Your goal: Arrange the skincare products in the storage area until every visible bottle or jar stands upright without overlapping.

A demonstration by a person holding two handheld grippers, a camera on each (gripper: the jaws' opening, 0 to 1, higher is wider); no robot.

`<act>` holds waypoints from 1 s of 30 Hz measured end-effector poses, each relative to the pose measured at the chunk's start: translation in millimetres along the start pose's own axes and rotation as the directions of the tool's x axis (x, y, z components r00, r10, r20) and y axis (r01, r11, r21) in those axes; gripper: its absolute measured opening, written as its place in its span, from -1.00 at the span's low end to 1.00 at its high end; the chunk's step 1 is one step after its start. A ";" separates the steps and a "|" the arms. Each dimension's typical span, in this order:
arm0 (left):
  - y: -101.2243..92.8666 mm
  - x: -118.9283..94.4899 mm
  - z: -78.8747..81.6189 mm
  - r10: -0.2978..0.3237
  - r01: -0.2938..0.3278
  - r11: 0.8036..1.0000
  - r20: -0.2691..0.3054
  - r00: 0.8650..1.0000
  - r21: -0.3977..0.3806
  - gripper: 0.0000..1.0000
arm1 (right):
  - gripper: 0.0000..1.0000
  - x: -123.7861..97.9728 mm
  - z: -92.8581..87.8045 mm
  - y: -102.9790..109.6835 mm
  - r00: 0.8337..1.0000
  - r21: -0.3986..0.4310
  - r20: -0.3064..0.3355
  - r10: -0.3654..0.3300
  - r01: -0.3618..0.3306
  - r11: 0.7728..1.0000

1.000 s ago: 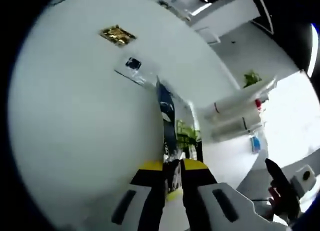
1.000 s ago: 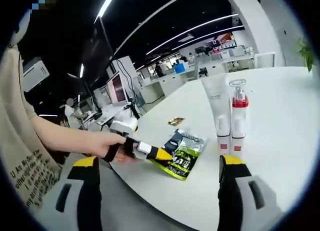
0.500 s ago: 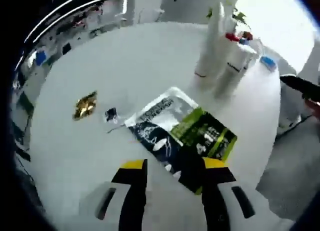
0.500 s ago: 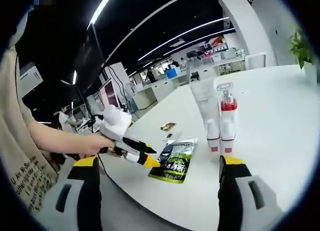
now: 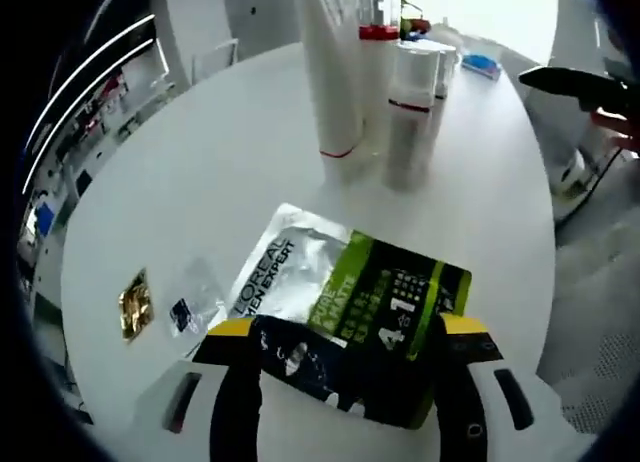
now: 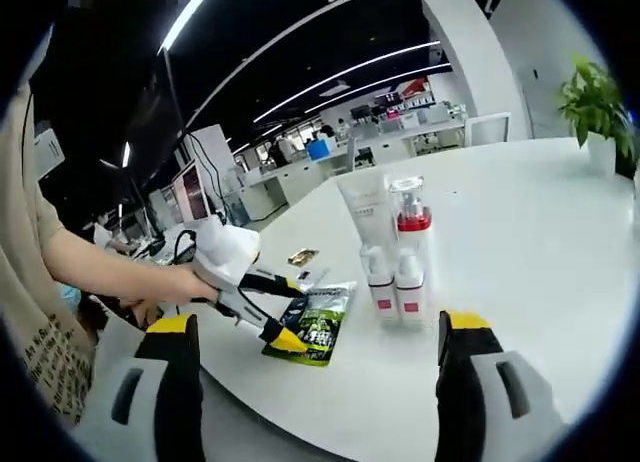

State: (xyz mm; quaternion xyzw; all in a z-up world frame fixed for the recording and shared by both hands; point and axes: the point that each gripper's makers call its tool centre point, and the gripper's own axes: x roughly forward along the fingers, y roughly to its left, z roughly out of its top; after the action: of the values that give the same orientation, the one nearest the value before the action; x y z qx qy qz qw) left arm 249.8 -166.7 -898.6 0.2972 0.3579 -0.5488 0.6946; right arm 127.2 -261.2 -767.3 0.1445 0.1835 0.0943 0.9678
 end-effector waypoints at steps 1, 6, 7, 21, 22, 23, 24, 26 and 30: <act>0.6 1.9 1.4 -0.009 0.009 1.000 0.001 1.000 -0.001 0.37 | 0.99 -0.8 -0.3 -1.1 1.000 0.006 0.000 -0.006 0.006 1.000; 2.0 9.0 8.3 -0.048 0.048 0.998 0.005 0.999 0.031 0.45 | 0.99 -0.9 -0.2 -4.6 0.999 0.015 0.006 -0.033 0.033 0.999; 2.5 10.0 9.2 -0.056 0.056 0.998 0.004 0.998 0.035 0.46 | 0.99 -0.5 -1.0 -3.9 0.999 0.009 0.004 -0.036 0.036 0.999; 4.1 25.1 29.8 -0.169 0.166 0.970 0.002 0.986 0.176 0.48 | 0.95 -3.0 -4.7 -7.0 0.998 0.017 -0.001 -0.059 0.059 0.998; 4.0 25.6 30.5 -0.177 0.173 0.967 0.001 0.984 0.187 0.48 | 0.95 -2.9 -5.2 -6.4 0.998 0.014 -0.003 -0.058 0.058 0.998; 4.2 26.1 31.2 -0.185 0.181 0.964 0.001 0.983 0.197 0.48 | 0.96 -3.0 -5.3 -6.2 0.998 0.013 -0.004 -0.057 0.057 0.998; 4.4 26.2 31.7 -0.189 0.185 0.962 0.000 0.982 0.203 0.48 | 0.96 -3.0 -5.4 -5.8 0.998 0.013 -0.004 -0.056 0.056 0.998; 4.6 26.7 32.5 -0.195 0.191 0.959 -0.002 0.981 0.211 0.48 | 0.97 -3.2 -5.1 -5.4 0.998 0.014 -0.004 -0.058 0.058 0.998; 4.1 26.7 33.1 -0.198 0.196 0.956 -0.011 0.980 0.218 0.48 | 0.99 -3.9 -5.9 -6.8 0.998 0.016 -0.007 -0.066 0.066 0.998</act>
State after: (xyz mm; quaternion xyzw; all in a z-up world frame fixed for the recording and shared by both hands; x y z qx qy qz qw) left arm 263.2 -207.2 -901.8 0.3314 0.3196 -0.6529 0.6015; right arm 122.3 -267.1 -773.5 0.1459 0.1922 0.0615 0.9685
